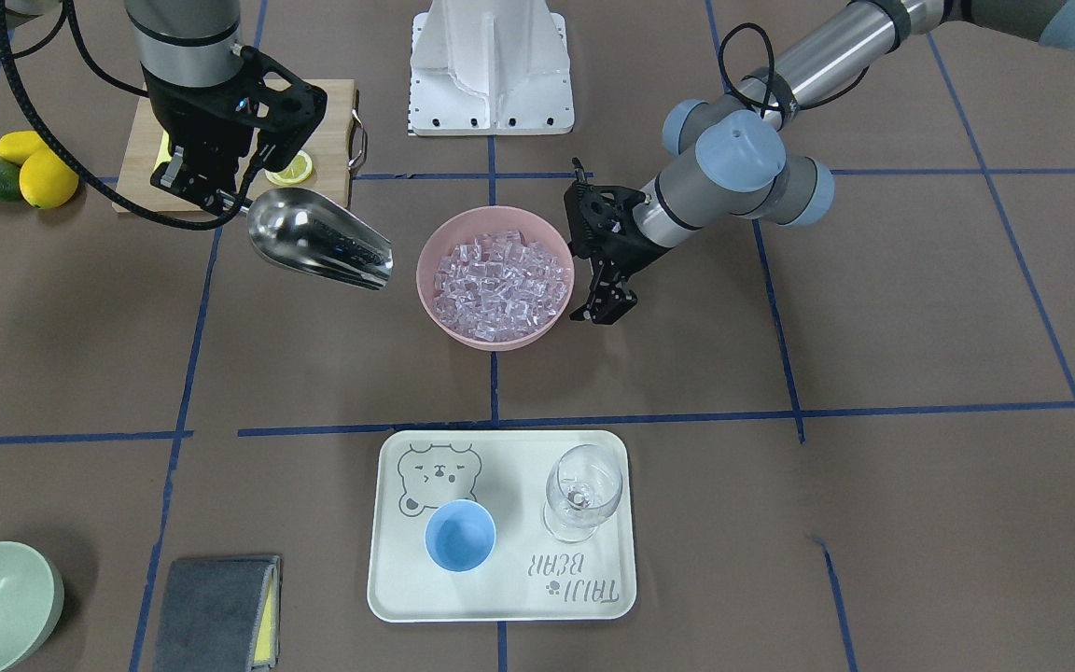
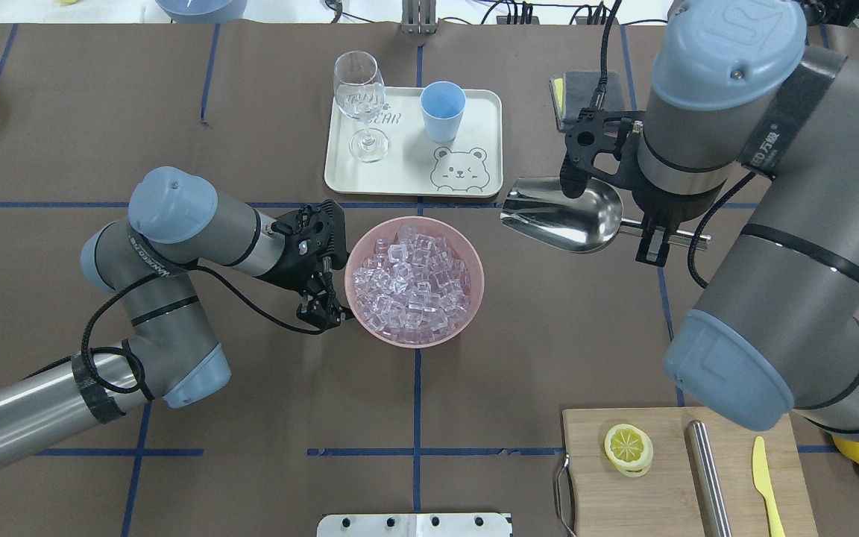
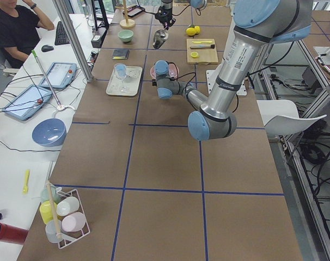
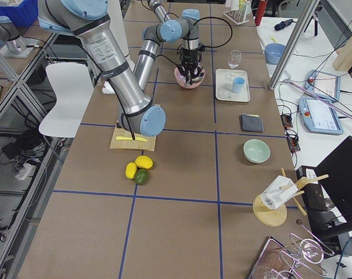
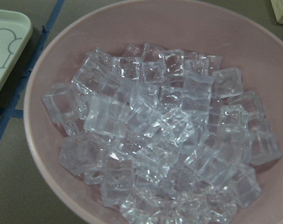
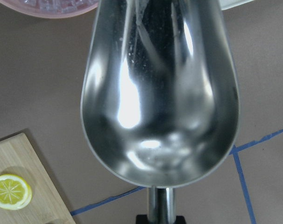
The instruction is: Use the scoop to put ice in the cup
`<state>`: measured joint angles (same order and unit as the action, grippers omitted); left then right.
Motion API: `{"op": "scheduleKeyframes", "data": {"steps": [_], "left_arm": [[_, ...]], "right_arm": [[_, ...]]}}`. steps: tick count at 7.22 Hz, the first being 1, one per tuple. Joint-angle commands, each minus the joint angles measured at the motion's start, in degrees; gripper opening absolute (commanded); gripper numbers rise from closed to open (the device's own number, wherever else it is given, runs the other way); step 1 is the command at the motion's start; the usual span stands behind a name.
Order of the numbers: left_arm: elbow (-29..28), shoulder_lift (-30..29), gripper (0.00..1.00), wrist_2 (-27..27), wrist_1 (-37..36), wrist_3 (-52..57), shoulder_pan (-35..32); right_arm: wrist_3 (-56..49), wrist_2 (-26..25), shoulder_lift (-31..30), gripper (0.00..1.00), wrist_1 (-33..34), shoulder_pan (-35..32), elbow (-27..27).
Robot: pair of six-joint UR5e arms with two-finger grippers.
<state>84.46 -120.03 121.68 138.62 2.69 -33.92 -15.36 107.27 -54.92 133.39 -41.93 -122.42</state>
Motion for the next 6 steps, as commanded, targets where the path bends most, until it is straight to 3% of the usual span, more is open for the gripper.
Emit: {"op": "scheduleKeyframes", "data": {"steps": [1, 6], "left_arm": [[0.4, 0.4, 1.00, 0.0, 0.2, 0.0, 0.3], [0.7, 1.2, 1.00, 0.4, 0.2, -0.1, 1.1]], "right_arm": [[1.0, -0.3, -0.2, 0.00, 0.4, 0.9, -0.1], [1.1, -0.9, 0.5, 0.00, 2.4, 2.5, 0.2]]}}
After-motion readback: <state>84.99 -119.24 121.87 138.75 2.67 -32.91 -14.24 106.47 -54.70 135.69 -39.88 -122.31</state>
